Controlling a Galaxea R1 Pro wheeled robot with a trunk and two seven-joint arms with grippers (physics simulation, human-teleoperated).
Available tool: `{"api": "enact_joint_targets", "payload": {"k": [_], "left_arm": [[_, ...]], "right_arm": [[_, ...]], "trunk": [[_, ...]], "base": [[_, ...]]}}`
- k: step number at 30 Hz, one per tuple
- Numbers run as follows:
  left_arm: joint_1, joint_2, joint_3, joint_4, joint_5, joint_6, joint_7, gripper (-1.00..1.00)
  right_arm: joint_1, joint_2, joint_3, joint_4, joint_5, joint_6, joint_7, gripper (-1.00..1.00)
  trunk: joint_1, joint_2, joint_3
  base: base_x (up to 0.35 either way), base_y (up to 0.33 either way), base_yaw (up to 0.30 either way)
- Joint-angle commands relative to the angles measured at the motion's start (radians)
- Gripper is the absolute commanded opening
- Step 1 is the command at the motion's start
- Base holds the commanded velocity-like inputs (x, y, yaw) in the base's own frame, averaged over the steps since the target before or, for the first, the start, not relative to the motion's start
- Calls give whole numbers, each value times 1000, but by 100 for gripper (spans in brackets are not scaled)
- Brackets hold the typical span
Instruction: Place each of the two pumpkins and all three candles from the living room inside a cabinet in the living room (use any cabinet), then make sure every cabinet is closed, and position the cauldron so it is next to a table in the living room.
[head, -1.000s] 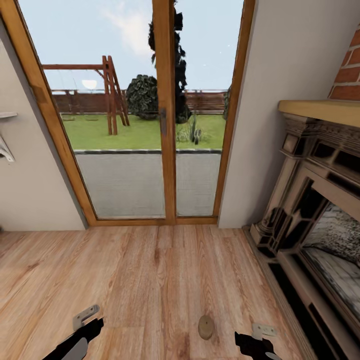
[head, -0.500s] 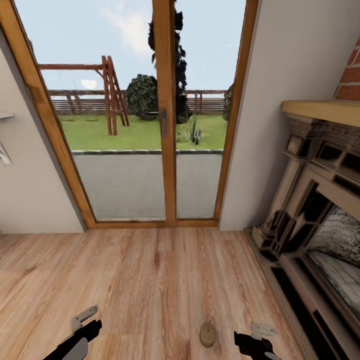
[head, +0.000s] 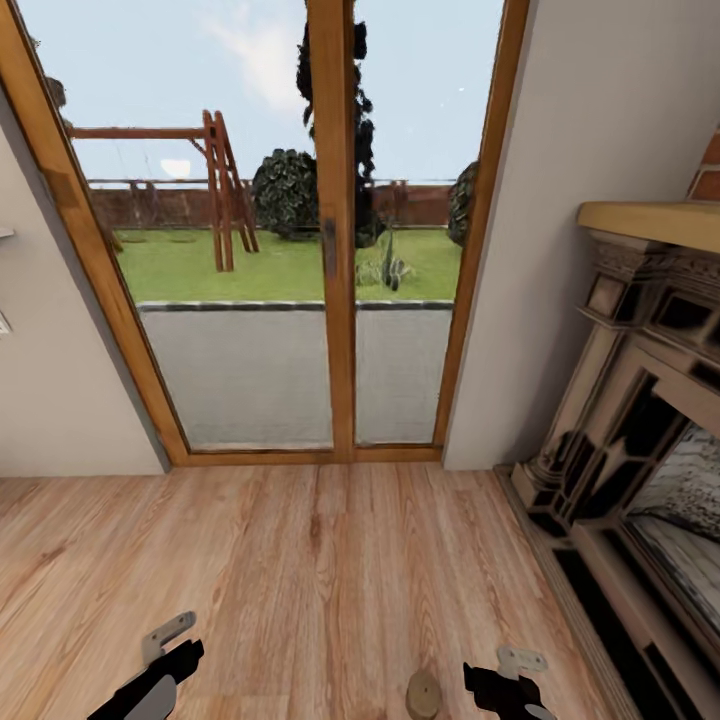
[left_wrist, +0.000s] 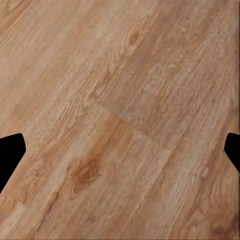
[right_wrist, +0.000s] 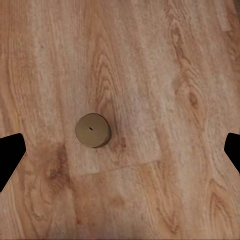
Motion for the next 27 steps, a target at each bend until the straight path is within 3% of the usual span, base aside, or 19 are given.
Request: {"api": "enact_joint_targets", "payload": {"k": [1, 14, 27], "left_arm": [[-1, 1, -8, -2, 7, -1, 8, 100], [-1, 1, -8, -2, 7, -1, 8, 100], [-1, 1, -7, -2, 7, -1, 8, 100]], "right_arm": [[0, 0, 9, -1, -8, -2, -5, 100], [0, 0, 8, -1, -8, -2, -5, 100], [0, 0, 8, -1, -8, -3, -5, 100]], "trunk": [[1, -1, -1], [1, -1, -1], [1, -1, -1]], "base": [[324, 44, 0], [307, 28, 0], [184, 94, 0]]}}
